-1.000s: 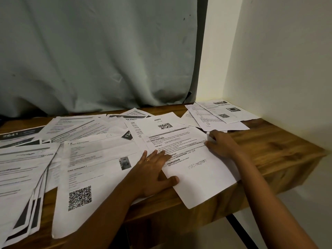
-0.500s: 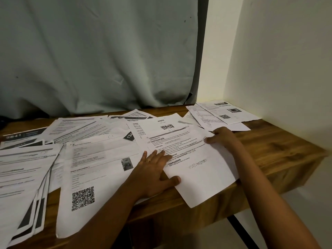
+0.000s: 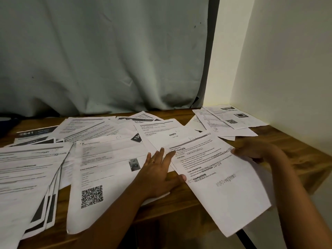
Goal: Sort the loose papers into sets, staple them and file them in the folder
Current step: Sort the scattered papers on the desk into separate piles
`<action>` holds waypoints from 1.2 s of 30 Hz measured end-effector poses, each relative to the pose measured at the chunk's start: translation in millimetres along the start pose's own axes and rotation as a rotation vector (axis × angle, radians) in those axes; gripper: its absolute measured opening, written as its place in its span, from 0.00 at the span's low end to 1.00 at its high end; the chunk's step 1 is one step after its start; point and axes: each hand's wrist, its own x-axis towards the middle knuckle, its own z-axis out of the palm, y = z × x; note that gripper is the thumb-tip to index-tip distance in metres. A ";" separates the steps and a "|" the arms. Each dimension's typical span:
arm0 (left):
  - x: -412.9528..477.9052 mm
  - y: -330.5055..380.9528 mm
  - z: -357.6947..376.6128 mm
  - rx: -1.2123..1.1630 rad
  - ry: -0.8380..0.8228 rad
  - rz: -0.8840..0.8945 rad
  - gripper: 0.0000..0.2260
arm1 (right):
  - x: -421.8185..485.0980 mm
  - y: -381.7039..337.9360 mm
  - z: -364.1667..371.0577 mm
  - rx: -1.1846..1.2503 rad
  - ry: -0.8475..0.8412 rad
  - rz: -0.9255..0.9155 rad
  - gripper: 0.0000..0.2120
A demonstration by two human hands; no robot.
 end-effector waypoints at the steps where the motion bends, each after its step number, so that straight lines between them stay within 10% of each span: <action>1: 0.0 0.6 -0.5 0.003 -0.004 0.002 0.39 | -0.4 0.3 -1.5 0.025 -0.019 -0.006 0.16; 13: 1.1 2.6 -4.2 -0.299 0.083 -0.075 0.42 | 12.9 -52.8 22.1 0.575 0.100 0.010 0.15; 27: 11.6 1.6 -20.7 -0.750 0.438 -0.287 0.34 | 23.0 -124.7 47.9 0.085 0.081 -0.020 0.30; 36: 15.2 -4.9 -20.2 -0.925 0.456 -0.373 0.34 | 28.6 -114.1 44.0 0.268 0.073 0.059 0.34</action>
